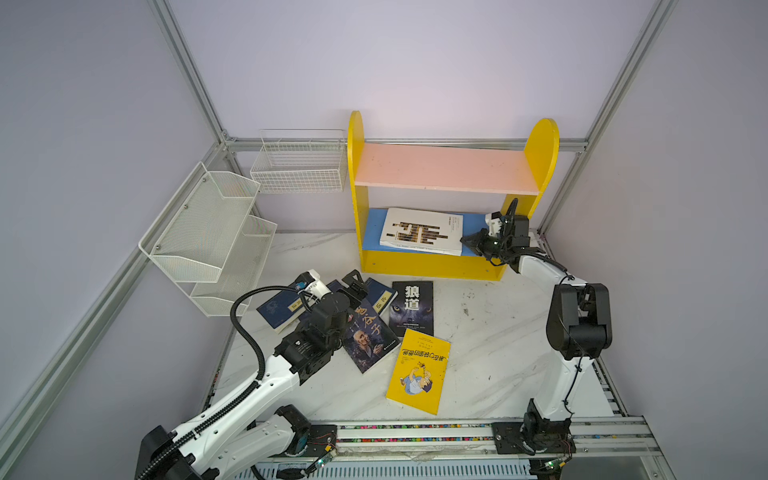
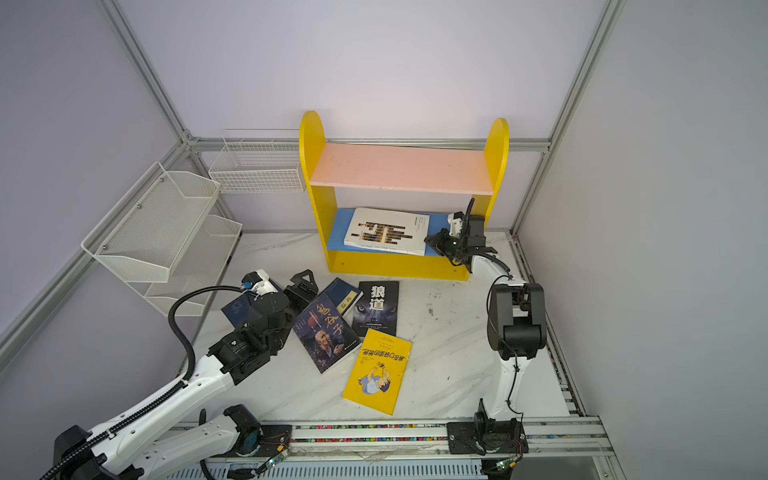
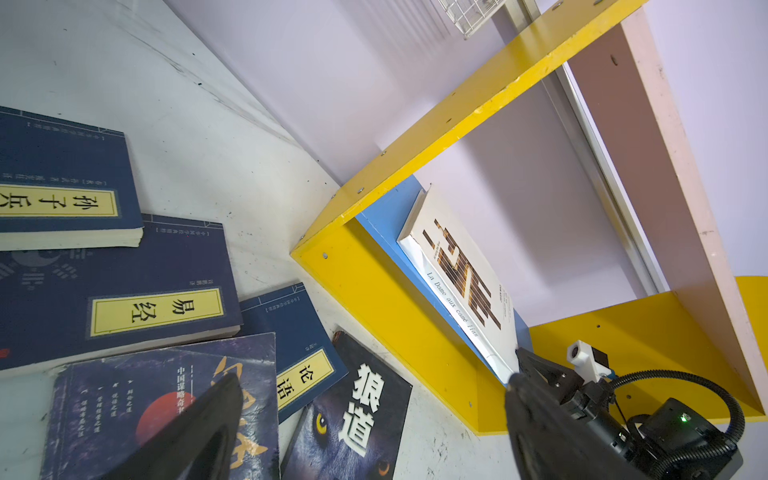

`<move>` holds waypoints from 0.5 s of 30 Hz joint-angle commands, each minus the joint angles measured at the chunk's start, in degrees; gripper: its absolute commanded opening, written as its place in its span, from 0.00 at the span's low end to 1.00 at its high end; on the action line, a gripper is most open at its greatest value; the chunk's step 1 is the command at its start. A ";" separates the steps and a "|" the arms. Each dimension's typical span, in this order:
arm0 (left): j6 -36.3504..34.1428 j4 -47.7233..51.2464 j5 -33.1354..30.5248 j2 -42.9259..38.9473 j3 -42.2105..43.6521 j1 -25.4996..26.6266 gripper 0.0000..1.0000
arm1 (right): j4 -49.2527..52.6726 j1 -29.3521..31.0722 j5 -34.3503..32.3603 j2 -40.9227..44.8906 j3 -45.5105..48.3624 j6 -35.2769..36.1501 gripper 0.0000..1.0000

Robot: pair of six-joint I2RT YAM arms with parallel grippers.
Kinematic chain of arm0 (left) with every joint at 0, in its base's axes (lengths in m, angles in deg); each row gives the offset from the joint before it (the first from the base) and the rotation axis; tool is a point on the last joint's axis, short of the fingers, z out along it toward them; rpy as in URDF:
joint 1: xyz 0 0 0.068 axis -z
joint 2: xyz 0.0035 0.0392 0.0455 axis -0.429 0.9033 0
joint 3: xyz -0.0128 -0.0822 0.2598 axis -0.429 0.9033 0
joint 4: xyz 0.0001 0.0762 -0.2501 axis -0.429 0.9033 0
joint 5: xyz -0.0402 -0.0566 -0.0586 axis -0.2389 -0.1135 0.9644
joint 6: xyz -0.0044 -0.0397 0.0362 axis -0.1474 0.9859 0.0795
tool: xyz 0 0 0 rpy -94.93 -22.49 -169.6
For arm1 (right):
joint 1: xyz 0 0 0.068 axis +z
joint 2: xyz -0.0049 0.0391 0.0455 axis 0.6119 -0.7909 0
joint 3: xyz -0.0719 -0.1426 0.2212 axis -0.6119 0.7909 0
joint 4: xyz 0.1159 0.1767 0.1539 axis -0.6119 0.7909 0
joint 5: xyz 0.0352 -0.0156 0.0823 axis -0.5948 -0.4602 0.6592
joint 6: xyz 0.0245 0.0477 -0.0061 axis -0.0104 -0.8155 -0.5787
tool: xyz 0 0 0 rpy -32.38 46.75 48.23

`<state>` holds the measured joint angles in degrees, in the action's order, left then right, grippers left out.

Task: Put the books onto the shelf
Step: 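Release the white book and pull the left gripper back while the right gripper pushes it, then push the white book flat against the shelf back with the right gripper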

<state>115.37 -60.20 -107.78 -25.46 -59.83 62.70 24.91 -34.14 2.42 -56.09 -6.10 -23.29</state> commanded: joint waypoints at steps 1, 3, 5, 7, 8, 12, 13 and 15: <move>0.17 0.58 -2.13 -0.76 2.23 0.10 0.97 | 4.71 0.73 3.06 -1.95 -3.09 3.44 0.00; 0.08 0.60 -2.25 -0.80 2.20 0.05 0.98 | 3.91 0.80 3.19 -2.33 -3.90 2.92 0.00; -0.01 0.66 -2.43 -0.69 2.20 0.05 0.98 | 4.94 0.84 3.65 -3.18 -5.76 3.58 0.00; -0.01 0.69 -2.68 -0.71 2.29 0.05 0.98 | 7.40 1.13 3.30 -4.67 -8.19 4.96 0.00; -0.01 0.69 -2.83 -0.71 2.37 0.05 0.98 | 8.01 1.27 3.03 -5.18 -8.94 5.24 0.00; 0.21 0.78 -3.48 -1.05 2.72 0.05 0.99 | 8.18 2.49 2.48 -6.35 -10.51 4.91 0.00; 0.25 0.80 -3.55 -1.19 2.81 0.05 0.99 | 7.94 3.00 1.95 -6.43 -10.62 4.55 0.00; 0.33 1.03 -3.88 -1.40 2.95 0.05 0.99 | 7.18 3.82 0.69 -6.48 -10.58 3.45 0.00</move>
<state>115.37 -59.21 -109.46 -25.56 -59.64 62.70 30.87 -32.08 4.46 -61.86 -15.70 -20.01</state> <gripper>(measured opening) 0.987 0.055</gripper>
